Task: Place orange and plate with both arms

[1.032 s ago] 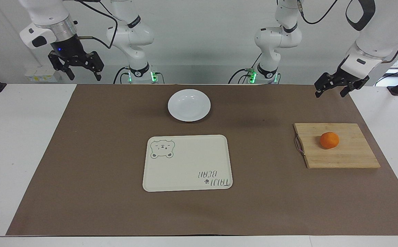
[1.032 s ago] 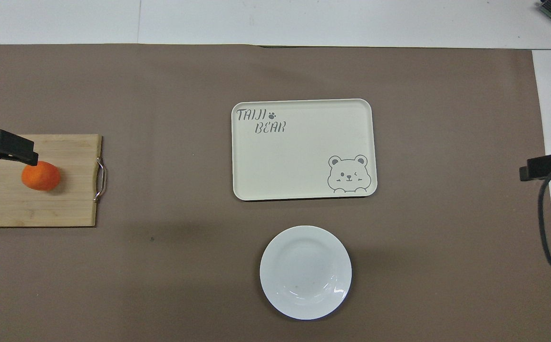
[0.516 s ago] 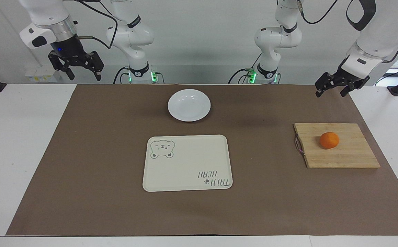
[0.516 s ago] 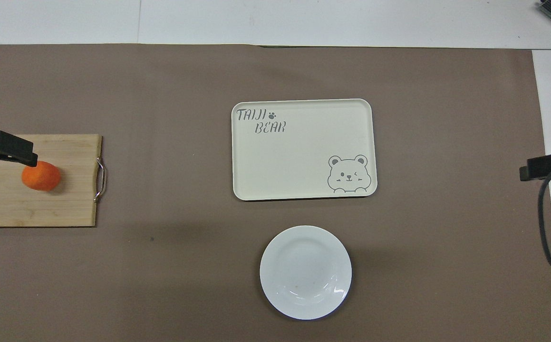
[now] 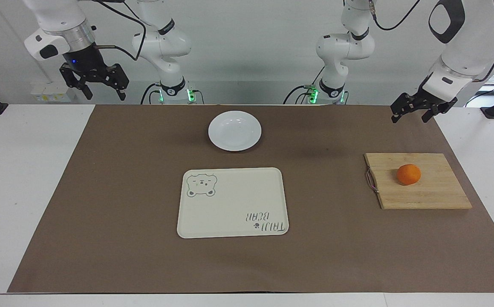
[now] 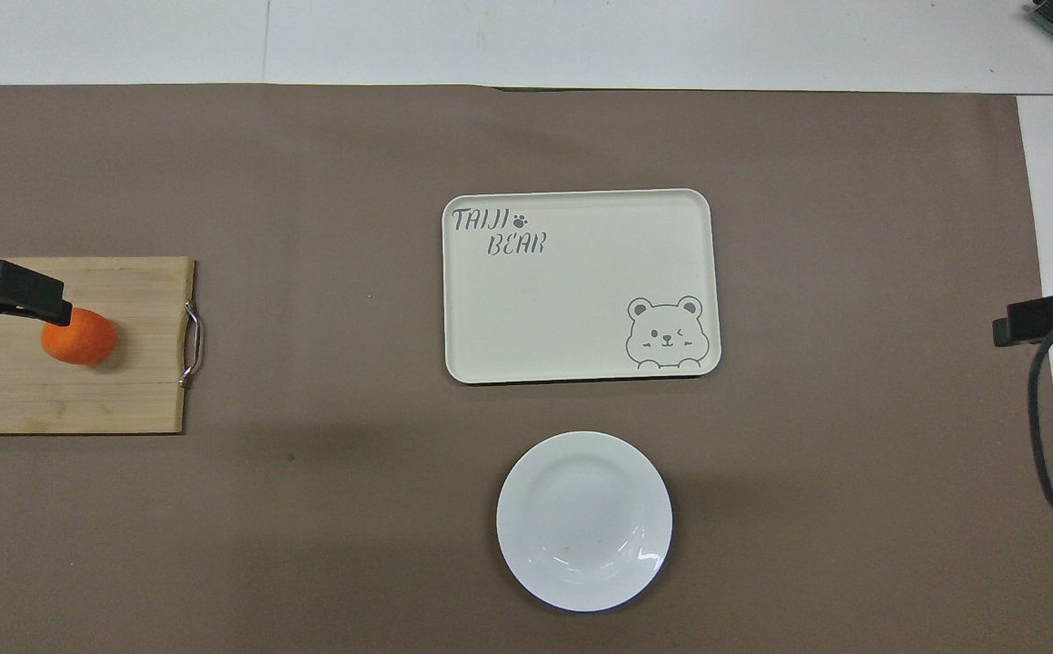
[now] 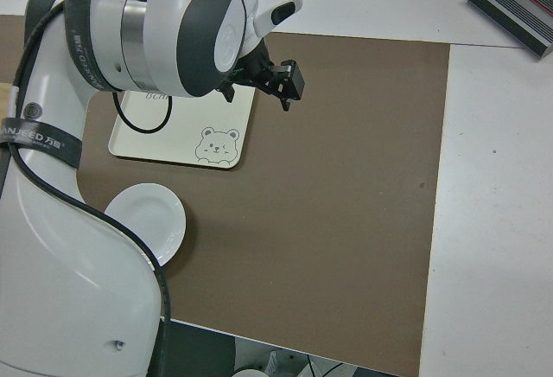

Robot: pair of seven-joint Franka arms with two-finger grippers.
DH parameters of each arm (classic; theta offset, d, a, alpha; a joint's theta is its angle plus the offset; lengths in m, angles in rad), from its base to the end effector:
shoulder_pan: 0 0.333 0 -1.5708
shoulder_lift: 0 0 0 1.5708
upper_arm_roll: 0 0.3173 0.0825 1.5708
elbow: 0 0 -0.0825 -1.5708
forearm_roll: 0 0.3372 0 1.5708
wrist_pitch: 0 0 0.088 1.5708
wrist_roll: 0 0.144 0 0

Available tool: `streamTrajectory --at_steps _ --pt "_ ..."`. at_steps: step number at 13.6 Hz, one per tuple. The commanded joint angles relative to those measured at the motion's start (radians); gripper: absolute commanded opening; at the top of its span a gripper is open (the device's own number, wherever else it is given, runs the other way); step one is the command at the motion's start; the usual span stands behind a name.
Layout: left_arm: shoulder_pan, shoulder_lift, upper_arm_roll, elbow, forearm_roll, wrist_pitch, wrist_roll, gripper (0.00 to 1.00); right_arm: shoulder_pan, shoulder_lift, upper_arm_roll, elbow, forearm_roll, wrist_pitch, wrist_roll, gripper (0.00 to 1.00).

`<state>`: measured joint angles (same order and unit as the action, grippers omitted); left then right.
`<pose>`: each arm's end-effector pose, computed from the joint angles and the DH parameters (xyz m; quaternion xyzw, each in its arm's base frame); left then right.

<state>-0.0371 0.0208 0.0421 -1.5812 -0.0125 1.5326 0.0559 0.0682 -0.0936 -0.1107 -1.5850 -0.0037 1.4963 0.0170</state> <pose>0.5065 0.0005 0.5707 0.9991 -0.0254 -0.0345 0.0069 0.4704 -0.0233 0.6218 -0.9996 0.0297 -0.0022 0.0033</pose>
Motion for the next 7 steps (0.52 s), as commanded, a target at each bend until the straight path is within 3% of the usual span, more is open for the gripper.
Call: streamTrajectory --at_steps 1,7 --pt "0.049 -0.028 -0.004 -0.075 0.002 0.076 0.062 1.00 -0.007 0.000 0.009 0.003 -0.009 0.007 0.020 1.00" --pt "0.114 0.002 -0.004 -0.146 0.002 0.219 0.173 1.00 -0.007 0.000 0.009 0.003 -0.010 0.006 0.020 1.00"
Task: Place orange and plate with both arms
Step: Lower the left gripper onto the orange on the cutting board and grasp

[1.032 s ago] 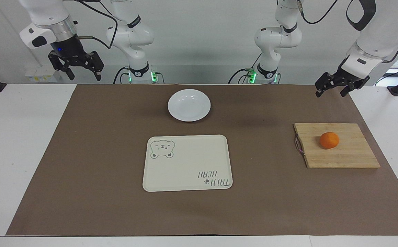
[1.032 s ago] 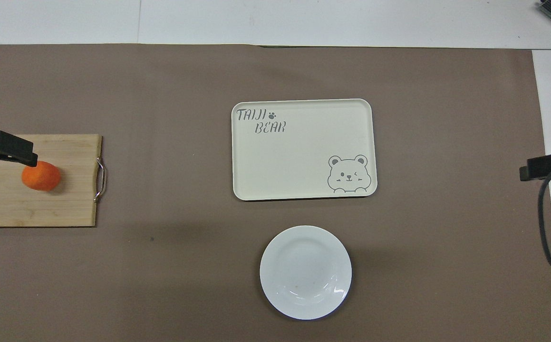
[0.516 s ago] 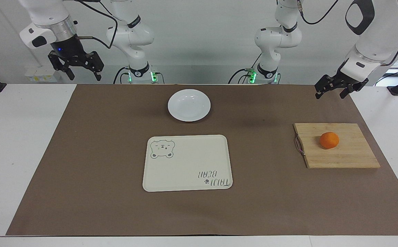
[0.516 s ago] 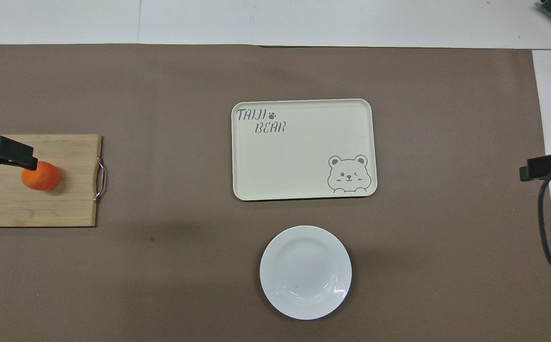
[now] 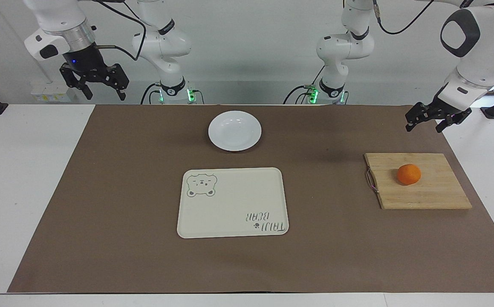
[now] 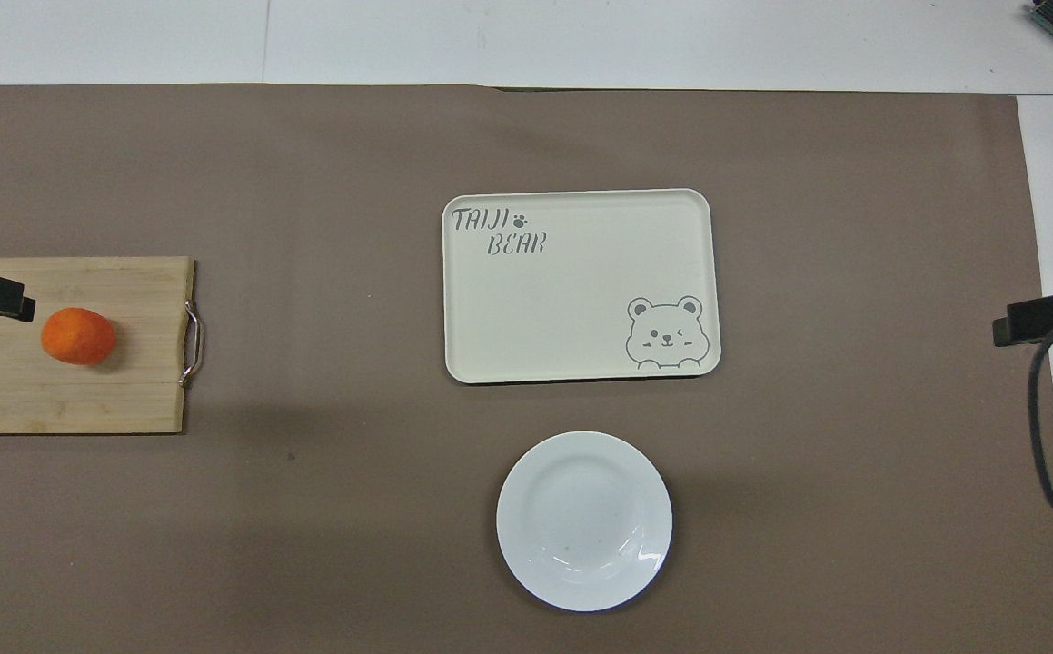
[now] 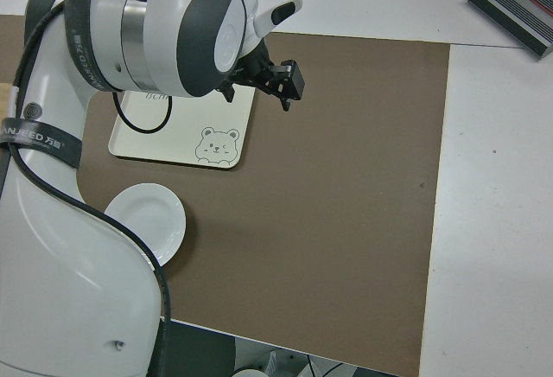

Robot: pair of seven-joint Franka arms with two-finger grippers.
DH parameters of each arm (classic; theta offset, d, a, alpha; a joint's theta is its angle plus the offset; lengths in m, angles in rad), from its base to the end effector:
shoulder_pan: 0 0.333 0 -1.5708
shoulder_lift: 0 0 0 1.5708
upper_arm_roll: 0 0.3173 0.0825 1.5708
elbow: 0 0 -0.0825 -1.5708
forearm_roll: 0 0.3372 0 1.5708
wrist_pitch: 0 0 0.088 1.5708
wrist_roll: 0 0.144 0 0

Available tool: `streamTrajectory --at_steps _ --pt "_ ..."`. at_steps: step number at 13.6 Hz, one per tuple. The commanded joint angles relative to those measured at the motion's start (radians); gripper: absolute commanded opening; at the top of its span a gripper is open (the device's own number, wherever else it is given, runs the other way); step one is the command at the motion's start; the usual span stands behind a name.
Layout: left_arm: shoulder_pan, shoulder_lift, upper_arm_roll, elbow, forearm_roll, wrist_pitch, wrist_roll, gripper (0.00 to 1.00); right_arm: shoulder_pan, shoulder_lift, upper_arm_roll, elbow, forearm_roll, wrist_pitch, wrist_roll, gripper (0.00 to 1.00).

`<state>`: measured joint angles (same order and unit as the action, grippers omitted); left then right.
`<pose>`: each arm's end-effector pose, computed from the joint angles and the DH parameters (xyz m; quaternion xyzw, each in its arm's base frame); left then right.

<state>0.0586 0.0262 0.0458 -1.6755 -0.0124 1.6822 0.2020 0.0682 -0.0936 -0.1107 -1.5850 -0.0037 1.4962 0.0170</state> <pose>0.5184 0.0524 0.5401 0.9988 -0.0480 -0.0088 0.0070 0.4704 -0.0233 0.6217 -0.9996 0.0297 -0.0022 0.0033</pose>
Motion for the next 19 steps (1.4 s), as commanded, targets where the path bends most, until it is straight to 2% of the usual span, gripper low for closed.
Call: streamTrajectory --at_steps 1,3,7,11,14,19 --pt "0.017 0.012 -0.007 -0.061 0.002 0.085 0.025 1.00 -0.007 0.000 0.009 0.003 -0.009 0.006 0.020 1.00" --pt "0.018 0.053 -0.007 -0.066 0.002 0.119 0.028 1.00 -0.007 0.000 0.009 0.003 -0.009 0.007 0.020 1.00" --pt "0.020 0.081 -0.007 -0.130 0.002 0.221 0.053 1.00 -0.007 0.000 0.009 0.003 -0.009 0.007 0.020 1.00" --pt "0.085 0.179 -0.007 -0.148 0.002 0.344 0.166 1.00 -0.007 0.000 0.009 0.003 -0.009 0.006 0.020 1.00" --pt "0.106 0.199 -0.009 -0.164 -0.001 0.366 0.180 1.00 -0.007 0.000 0.009 0.003 -0.009 0.007 0.020 1.00" --pt "0.122 0.201 -0.009 -0.256 -0.012 0.435 0.171 1.00 -0.007 0.000 0.009 0.003 -0.009 0.007 0.020 1.00"
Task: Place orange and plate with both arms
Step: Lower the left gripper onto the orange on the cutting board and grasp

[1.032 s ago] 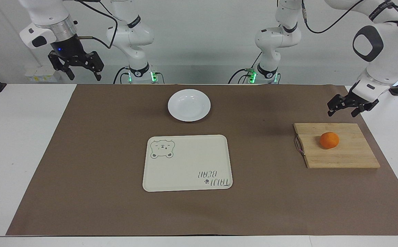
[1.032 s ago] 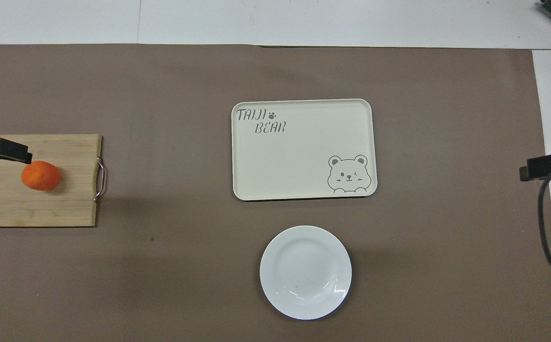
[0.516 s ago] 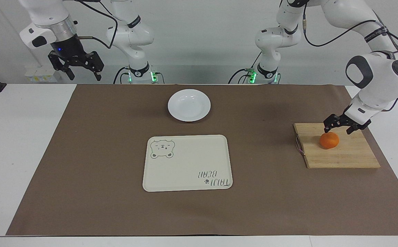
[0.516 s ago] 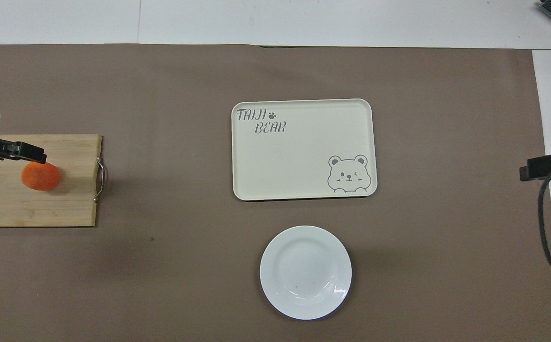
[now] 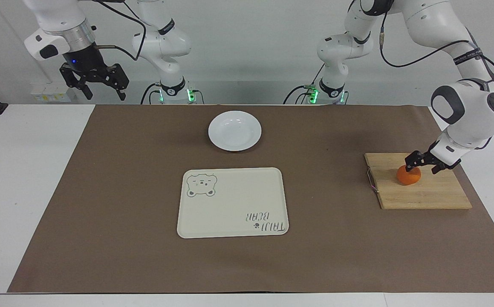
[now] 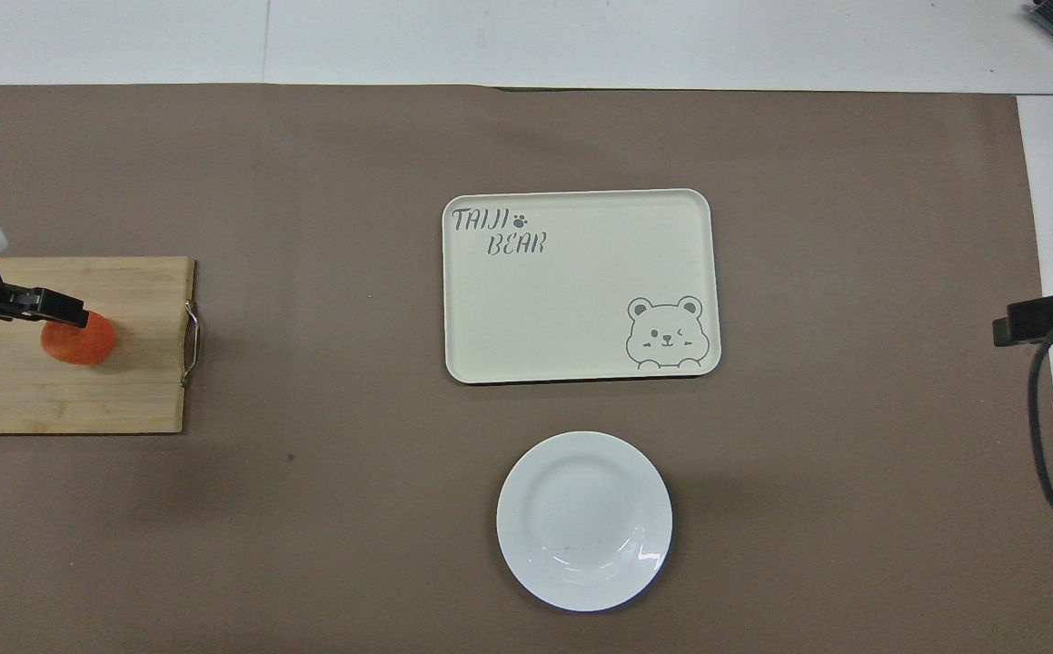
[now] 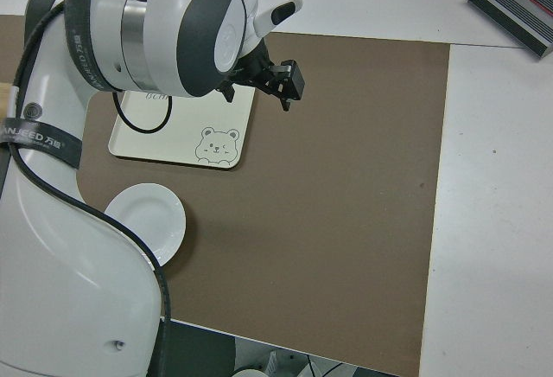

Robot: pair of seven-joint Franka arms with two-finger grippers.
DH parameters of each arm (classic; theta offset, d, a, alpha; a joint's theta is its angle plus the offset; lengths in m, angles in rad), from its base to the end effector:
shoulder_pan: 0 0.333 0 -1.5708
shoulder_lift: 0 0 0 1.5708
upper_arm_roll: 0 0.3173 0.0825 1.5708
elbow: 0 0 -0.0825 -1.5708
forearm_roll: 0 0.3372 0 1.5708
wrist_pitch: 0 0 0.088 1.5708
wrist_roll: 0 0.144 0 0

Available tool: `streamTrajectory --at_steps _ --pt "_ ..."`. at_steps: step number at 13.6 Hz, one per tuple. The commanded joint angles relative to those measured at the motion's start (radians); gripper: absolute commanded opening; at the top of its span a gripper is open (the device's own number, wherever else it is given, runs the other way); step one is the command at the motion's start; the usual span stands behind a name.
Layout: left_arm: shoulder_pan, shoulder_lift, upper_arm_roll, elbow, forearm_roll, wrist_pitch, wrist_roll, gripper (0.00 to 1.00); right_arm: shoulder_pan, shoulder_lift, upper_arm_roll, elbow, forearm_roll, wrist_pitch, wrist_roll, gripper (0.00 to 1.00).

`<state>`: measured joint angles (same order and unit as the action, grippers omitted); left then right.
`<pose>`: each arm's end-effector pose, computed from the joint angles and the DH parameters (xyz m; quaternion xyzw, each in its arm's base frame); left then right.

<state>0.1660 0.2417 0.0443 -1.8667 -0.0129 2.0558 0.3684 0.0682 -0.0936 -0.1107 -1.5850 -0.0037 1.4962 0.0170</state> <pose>0.5562 0.1164 0.3712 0.9967 -0.0763 -0.0250 0.0078 0.4704 -0.0233 0.6217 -0.9996 0.0297 -0.0022 0.0033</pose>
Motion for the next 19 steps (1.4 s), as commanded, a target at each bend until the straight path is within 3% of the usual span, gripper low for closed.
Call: streamTrajectory --at_steps 1,7,19 --pt "0.015 -0.016 -0.008 -0.083 -0.013 0.076 0.001 1.00 -0.007 0.000 0.009 0.003 -0.009 0.007 0.020 1.00" --pt "0.001 0.011 -0.008 -0.114 -0.016 0.164 -0.031 1.00 -0.007 0.000 0.009 0.003 -0.009 0.006 0.020 1.00" --pt "0.012 0.024 -0.008 -0.150 -0.016 0.191 -0.031 1.00 -0.007 0.000 0.009 0.003 -0.009 0.006 0.020 1.00"
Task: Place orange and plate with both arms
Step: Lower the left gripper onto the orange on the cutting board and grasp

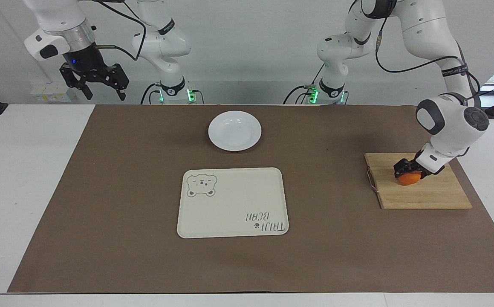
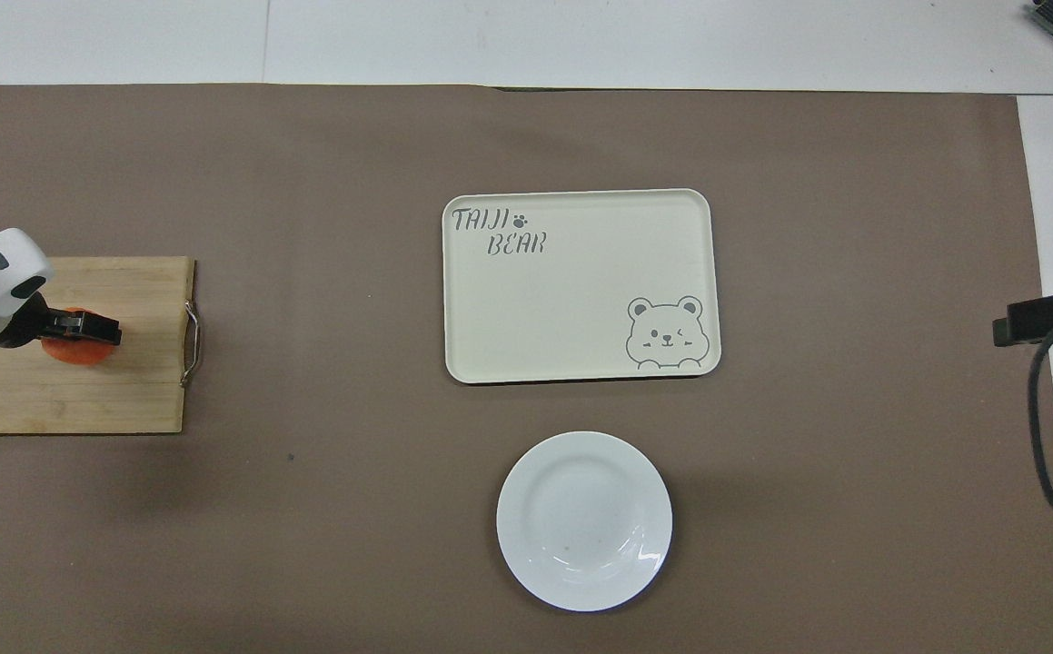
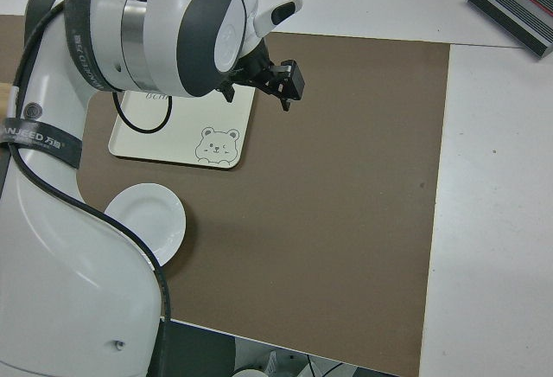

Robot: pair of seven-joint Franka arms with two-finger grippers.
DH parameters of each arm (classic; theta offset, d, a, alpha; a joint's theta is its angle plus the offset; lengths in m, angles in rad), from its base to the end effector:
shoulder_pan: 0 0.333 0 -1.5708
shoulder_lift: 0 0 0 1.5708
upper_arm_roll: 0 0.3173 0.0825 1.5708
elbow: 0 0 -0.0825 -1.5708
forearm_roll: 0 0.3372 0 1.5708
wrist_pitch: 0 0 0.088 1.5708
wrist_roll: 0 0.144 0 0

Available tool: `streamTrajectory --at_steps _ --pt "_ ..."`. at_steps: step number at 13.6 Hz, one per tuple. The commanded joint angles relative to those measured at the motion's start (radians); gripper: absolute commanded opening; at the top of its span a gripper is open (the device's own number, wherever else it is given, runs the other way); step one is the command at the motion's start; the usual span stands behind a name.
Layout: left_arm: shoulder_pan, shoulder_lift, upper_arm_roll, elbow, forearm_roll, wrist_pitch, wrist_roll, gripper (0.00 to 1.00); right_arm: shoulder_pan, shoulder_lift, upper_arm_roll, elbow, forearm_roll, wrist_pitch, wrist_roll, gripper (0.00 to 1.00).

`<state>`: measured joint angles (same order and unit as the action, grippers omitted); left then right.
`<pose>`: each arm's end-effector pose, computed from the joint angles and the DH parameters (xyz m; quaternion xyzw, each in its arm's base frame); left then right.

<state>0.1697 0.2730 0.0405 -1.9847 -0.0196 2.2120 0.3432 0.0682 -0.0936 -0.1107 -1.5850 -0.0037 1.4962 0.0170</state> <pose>0.5475 0.1149 0.3185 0.9979 -0.0610 -0.0212 0.0084 0.4704 -0.0233 0.6217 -0.9996 0.0297 -0.0022 0.0033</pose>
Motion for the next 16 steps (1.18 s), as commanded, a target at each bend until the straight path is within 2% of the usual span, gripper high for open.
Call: streamTrajectory --at_steps 1,2,4,8,11,16 --pt "0.008 -0.008 -0.004 -0.032 -0.010 0.034 -0.001 1.00 -0.007 0.000 0.009 0.003 -0.009 0.006 0.020 1.00" --pt "0.010 -0.009 -0.004 -0.037 -0.010 0.034 0.003 1.00 -0.007 0.000 0.009 0.003 -0.009 0.006 0.020 1.00" --pt "0.010 -0.009 -0.004 -0.037 -0.011 0.031 0.010 0.01 -0.007 0.000 0.009 0.003 -0.009 0.006 0.020 1.00" --pt "0.008 -0.009 -0.005 0.004 -0.011 -0.026 -0.001 0.00 -0.007 0.000 0.009 0.003 -0.009 0.006 0.020 1.00" --pt "-0.004 -0.017 -0.011 0.096 -0.016 -0.151 -0.033 0.00 -0.007 0.000 0.009 0.003 -0.009 0.006 0.020 1.00" --pt "-0.061 -0.052 -0.017 0.227 -0.014 -0.328 -0.203 0.00 -0.007 0.000 0.009 0.003 -0.009 0.006 0.020 1.00"
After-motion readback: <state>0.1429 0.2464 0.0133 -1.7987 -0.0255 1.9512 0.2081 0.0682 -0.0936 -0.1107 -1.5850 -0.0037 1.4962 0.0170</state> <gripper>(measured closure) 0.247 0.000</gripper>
